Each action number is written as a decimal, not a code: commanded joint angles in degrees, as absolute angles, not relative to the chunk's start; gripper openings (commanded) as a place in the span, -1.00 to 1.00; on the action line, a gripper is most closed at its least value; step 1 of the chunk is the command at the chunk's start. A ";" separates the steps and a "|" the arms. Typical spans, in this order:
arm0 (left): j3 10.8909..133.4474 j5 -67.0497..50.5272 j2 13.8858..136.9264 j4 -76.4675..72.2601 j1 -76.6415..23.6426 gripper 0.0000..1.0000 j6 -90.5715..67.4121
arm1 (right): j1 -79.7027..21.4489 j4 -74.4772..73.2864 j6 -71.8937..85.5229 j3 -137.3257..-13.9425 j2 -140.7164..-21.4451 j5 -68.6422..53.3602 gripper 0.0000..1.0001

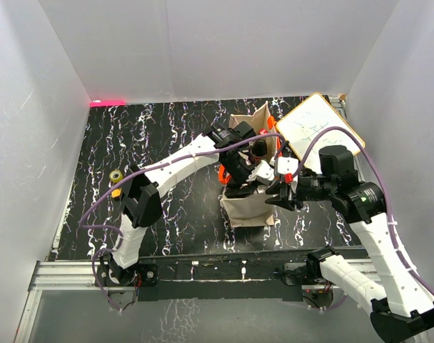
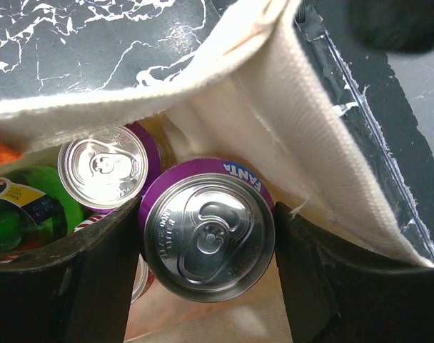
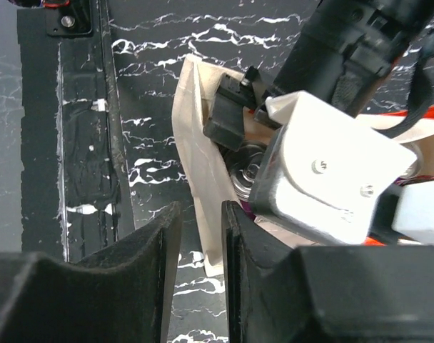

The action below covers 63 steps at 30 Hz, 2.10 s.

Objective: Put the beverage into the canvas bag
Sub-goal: Place the drink in the canvas bag.

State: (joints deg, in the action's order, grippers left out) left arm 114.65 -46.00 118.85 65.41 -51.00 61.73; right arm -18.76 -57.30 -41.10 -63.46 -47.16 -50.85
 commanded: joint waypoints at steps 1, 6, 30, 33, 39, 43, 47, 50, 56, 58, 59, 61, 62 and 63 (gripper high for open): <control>113.65 -53.37 117.07 62.74 -50.85 -1.00 58.77 | -19.07 -53.06 -42.66 -61.59 -47.78 -51.63 -0.33; 113.47 -54.66 117.18 63.30 -50.08 -1.00 57.03 | -19.06 -50.60 -41.71 -60.55 -48.48 -50.89 -0.17; 112.55 -55.99 117.49 64.03 -49.55 -1.00 57.45 | -19.06 -44.62 -43.13 -58.14 -49.32 -49.62 -0.06; 112.48 -56.14 117.54 63.90 -49.48 -1.00 57.44 | -19.01 -46.65 -45.07 -58.18 -50.26 -50.31 -0.09; 112.87 -55.93 118.12 63.62 -49.48 -1.00 57.31 | -19.04 -51.38 -48.46 -59.44 -51.21 -51.33 -0.27; 114.53 -55.48 119.22 64.61 -49.46 -1.00 57.49 | -19.03 -57.29 -52.06 -61.74 -51.96 -52.45 -0.33; 115.56 -55.37 119.79 65.30 -49.42 -1.00 58.08 | -19.07 -60.45 -53.82 -62.96 -52.80 -51.95 -0.32; 115.57 -55.31 120.01 65.26 -49.45 -1.00 58.10 | -19.02 -63.09 -56.48 -64.08 -53.81 -50.62 -0.33; 116.12 -55.17 120.47 65.13 -49.45 -1.00 57.52 | -19.14 -67.87 -61.55 -66.62 -54.73 -47.08 -0.32; 116.64 -54.96 120.69 65.33 -49.45 -1.00 57.15 | -19.13 -68.78 -62.88 -66.94 -54.89 -46.06 -0.32; 116.90 -54.94 120.83 65.64 -49.42 -1.00 57.05 | -19.12 -69.23 -63.46 -67.11 -55.03 -45.58 -0.31; 117.35 -55.02 121.10 66.05 -49.44 -1.00 56.96 | -19.29 -69.98 -64.59 -67.38 -55.33 -44.95 -0.29; 117.63 -55.02 121.28 66.09 -49.43 -1.00 56.84 | -19.35 -70.51 -65.26 -67.41 -55.55 -44.85 -0.28; 117.89 -54.94 121.42 65.98 -49.44 -1.00 56.66 | -19.49 -70.79 -65.80 -67.37 -55.62 -44.68 -0.28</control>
State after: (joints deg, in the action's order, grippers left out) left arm 115.50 -51.05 120.73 64.31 -48.60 56.51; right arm -19.05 -64.23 -62.81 -66.17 -54.87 -47.90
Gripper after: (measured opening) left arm 0.643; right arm 0.356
